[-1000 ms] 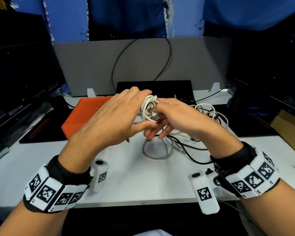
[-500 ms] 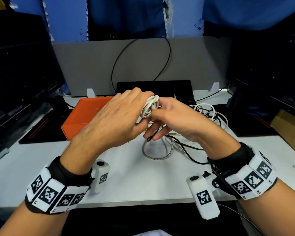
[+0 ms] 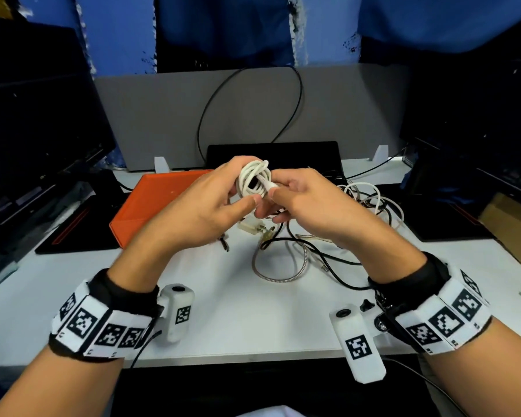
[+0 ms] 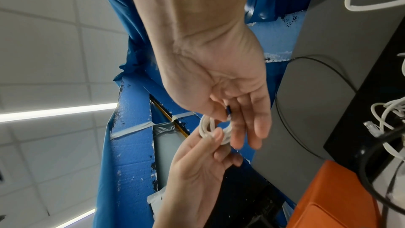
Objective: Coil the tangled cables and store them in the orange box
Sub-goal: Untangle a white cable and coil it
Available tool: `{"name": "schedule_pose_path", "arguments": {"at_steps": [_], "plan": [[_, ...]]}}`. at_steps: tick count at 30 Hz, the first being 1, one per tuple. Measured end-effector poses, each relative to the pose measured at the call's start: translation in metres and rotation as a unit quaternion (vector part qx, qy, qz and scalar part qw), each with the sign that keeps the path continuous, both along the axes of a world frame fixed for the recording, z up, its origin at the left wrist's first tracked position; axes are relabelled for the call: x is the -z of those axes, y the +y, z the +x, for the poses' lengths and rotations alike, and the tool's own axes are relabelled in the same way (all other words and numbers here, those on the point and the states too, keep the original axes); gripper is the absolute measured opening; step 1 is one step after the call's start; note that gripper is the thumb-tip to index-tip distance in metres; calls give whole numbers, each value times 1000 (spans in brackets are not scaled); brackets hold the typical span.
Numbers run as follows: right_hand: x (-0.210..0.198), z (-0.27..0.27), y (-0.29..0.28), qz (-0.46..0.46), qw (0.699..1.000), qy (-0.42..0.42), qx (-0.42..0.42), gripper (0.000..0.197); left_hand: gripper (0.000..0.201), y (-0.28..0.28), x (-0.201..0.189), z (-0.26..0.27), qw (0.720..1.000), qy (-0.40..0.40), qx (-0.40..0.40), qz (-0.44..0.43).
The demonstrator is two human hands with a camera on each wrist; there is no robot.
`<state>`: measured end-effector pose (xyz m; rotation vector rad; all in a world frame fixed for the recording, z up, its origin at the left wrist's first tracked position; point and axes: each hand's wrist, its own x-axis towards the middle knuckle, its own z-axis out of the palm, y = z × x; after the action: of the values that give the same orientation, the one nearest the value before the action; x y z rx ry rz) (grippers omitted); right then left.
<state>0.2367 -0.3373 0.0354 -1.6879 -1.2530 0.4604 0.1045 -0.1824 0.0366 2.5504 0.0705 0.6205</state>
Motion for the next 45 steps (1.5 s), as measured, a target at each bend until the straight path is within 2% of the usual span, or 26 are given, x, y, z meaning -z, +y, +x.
{"name": "schedule_pose_path", "arguments": {"at_steps": [5, 8, 9, 11, 14, 16, 18, 20, 23, 25, 27, 29, 32, 35, 38, 40, 43, 45], "plan": [[14, -1, 13, 38, 996, 32, 74, 23, 33, -4, 6, 9, 996, -25, 18, -80], [15, 0, 13, 39, 996, -13, 76, 29, 28, -5, 4, 7, 996, -6, 19, -87], [13, -1, 12, 33, 995, -50, 79, 32, 31, -7, 3, 5, 998, 1, 6, -58], [10, -1, 9, 11, 988, -120, 93, 32, 48, -11, 4, 5, 998, 7, -41, 56], [6, 1, 5, -21, 976, -180, 118, 34, 73, -18, 3, 5, 979, 23, -102, 177], [4, 3, 2, -36, 970, -208, 119, 37, 70, -18, 2, 7, 967, 19, -105, 232], [1, 6, -1, -51, 969, -222, 99, 39, 63, -13, 1, 7, 965, 13, -96, 244], [-4, 13, -6, -57, 978, -197, 47, 39, 58, -6, -1, 5, 973, 11, -80, 217], [-12, 24, -15, -39, 992, -103, -59, 39, 52, 5, -2, 5, 989, -25, -12, 142], [-12, 28, -17, -35, 993, -72, -85, 39, 50, 9, 0, 7, 994, -33, 14, 107], [-8, 30, -13, -43, 995, -73, -58, 39, 50, 9, 2, 11, 995, -15, 6, 99], [-3, 29, -8, -65, 994, -85, -4, 38, 54, 4, 5, 13, 991, 12, -16, 133], [1, 23, -1, -113, 982, -137, 63, 36, 70, -6, 10, 16, 981, 55, -45, 182], [2, 17, 1, -144, 966, -195, 88, 31, 73, -12, 15, 18, 982, 69, -20, 174], [0, 11, -1, -152, 957, -230, 88, 28, 55, -9, 16, 19, 994, 78, 14, 75], [-1, 10, -2, -150, 959, -224, 83, 28, 44, -8, 15, 17, 997, 76, 29, 16], [-1, 14, -5, -129, 980, -143, 55, 31, 44, -5, 13, 16, 995, 43, 69, -62], [-2, 20, -5, -103, 990, -83, 39, 35, 47, -1, 13, 14, 982, 28, 103, -156]]}}
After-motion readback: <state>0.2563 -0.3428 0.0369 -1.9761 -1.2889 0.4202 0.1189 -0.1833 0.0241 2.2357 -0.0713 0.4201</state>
